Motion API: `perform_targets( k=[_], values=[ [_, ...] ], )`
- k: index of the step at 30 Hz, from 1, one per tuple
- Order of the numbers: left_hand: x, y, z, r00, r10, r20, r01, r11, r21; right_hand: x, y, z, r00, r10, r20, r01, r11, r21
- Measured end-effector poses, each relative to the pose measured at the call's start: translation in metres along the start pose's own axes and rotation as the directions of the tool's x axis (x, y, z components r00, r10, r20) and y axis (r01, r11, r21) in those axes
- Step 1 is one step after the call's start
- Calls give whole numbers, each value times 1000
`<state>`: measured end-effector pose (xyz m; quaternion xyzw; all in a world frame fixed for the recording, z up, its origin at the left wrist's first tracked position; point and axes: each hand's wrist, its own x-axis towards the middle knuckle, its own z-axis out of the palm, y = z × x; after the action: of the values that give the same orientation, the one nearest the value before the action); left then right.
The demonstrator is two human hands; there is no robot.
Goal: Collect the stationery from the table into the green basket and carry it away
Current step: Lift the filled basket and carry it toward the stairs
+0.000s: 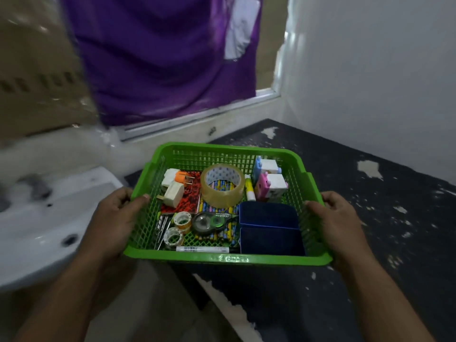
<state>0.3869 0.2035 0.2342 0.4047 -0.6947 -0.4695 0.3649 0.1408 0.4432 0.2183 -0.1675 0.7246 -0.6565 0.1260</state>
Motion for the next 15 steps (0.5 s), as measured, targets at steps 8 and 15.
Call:
perform_targets(
  k=[8, 15],
  values=[
    [-48, 19, -157, 971, -45, -235, 26, 996, -81, -38, -73, 116, 942, -113, 317, 84, 991, 104],
    [-151, 39, -255, 836, -95, -541, 50, 994, -97, -82, -125, 201, 711, -269, 649, 194, 963, 187]
  ],
)
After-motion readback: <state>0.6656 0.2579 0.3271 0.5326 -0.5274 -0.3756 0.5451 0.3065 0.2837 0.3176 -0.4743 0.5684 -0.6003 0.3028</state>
